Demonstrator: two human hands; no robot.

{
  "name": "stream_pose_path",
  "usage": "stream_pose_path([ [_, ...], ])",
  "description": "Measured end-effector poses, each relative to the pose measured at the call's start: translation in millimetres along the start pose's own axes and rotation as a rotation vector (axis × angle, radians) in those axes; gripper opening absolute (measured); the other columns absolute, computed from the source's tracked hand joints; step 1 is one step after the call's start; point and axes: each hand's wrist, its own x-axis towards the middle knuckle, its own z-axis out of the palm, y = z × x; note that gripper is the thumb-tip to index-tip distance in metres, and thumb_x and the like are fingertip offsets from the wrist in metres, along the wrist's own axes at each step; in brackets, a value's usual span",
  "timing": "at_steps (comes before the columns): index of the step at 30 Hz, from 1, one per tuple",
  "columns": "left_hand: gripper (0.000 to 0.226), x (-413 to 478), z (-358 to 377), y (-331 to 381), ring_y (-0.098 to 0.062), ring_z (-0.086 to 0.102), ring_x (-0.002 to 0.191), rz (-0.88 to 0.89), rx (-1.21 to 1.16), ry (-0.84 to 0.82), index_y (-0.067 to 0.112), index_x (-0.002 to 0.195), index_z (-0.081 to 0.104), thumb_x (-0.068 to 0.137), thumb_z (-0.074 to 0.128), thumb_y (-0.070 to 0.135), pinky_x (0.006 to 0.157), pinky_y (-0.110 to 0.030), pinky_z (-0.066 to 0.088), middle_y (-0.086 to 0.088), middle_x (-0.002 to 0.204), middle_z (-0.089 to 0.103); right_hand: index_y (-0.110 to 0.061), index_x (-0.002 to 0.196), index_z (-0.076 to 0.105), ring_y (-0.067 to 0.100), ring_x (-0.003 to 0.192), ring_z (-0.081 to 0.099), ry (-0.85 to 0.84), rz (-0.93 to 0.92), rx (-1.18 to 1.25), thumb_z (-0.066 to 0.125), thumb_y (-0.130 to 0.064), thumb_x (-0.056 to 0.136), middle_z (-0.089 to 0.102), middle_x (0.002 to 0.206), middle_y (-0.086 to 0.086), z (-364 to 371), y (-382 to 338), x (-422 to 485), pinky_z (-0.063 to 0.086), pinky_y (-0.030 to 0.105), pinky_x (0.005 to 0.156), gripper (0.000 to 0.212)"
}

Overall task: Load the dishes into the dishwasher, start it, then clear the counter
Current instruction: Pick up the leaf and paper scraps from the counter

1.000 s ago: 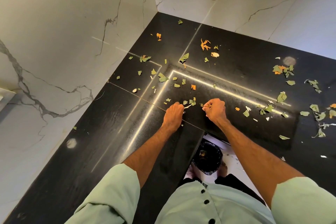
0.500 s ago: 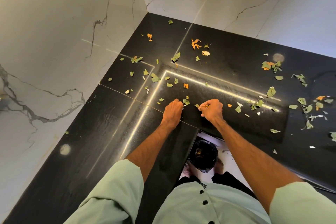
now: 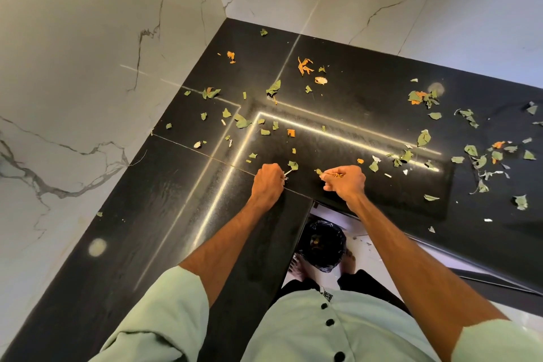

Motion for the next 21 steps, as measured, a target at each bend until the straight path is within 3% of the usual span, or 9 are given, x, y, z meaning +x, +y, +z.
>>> stream_pose_path([
  [5,0.012,-16.7,0.3,6.4,-0.009,0.07,0.075,-0.02,-0.291,0.11,0.015,0.092,0.082,0.082,0.076,0.012,0.072,-0.026,0.058,0.0,0.084,0.078,-0.01,0.091,0.079,0.018,0.067,0.075,-0.03,0.035,0.074,0.084,-0.01,0.08,0.077,0.079,0.007,-7.1,12.0,-17.2,0.063,0.032,0.074,0.012],
  [11,0.015,-60.8,2.1,35.9,0.002,0.069,0.08,0.027,-0.513,0.132,0.013,0.092,0.081,0.077,0.082,0.013,0.073,-0.004,0.049,0.0,0.09,0.078,-0.011,0.088,0.079,0.017,0.063,0.07,-0.067,0.012,0.117,0.083,-0.013,0.081,0.076,0.074,0.012,-18.6,41.9,-47.9,0.061,0.029,0.069,0.008],
  [21,0.016,-143.3,48.2,67.2,0.012,0.066,0.074,-0.11,-0.653,0.078,0.015,0.093,0.082,0.077,0.084,0.016,0.07,-0.007,0.051,0.003,0.088,0.078,-0.004,0.096,0.077,0.019,0.067,0.067,-0.151,0.033,0.174,0.079,-0.009,0.085,0.075,0.083,0.016,-55.2,99.2,-92.9,0.058,0.022,0.062,0.012],
])
